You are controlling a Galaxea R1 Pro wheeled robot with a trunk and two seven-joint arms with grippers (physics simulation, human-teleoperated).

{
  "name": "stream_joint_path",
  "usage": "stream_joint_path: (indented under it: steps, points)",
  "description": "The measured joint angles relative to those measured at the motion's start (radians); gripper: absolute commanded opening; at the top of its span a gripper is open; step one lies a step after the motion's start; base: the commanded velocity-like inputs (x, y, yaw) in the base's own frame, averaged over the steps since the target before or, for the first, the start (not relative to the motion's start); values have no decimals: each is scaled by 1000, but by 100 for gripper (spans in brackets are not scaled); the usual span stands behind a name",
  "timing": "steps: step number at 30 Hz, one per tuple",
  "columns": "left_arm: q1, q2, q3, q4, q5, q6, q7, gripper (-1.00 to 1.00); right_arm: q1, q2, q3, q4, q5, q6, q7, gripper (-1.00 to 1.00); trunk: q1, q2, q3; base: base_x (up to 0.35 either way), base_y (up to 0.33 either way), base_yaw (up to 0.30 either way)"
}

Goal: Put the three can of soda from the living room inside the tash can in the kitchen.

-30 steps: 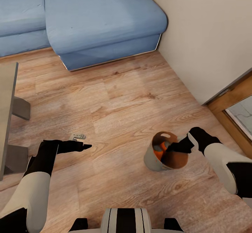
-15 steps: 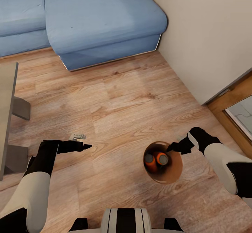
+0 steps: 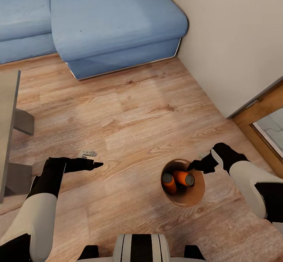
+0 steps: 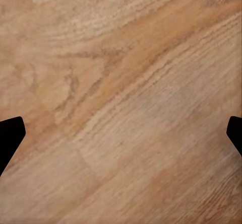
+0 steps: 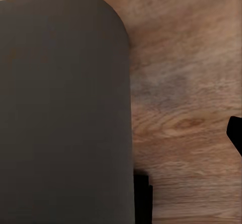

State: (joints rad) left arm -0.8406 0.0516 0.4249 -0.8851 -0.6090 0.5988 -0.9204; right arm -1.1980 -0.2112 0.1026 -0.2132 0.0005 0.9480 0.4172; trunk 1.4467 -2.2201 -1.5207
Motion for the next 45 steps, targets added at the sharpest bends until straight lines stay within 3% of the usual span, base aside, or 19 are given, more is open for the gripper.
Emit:
stream_joint_path:
  steps: [3,45]
  points:
    - [0,0,0,0,0,0,0,100,0,0,0,0,0,0,0,100,0,0,0,0,0,0]
    - [0,-4,-2,0,-1,1,2,100,50,2,0,-2,1,-1,-8,100,-161,294,131,0,0,0]
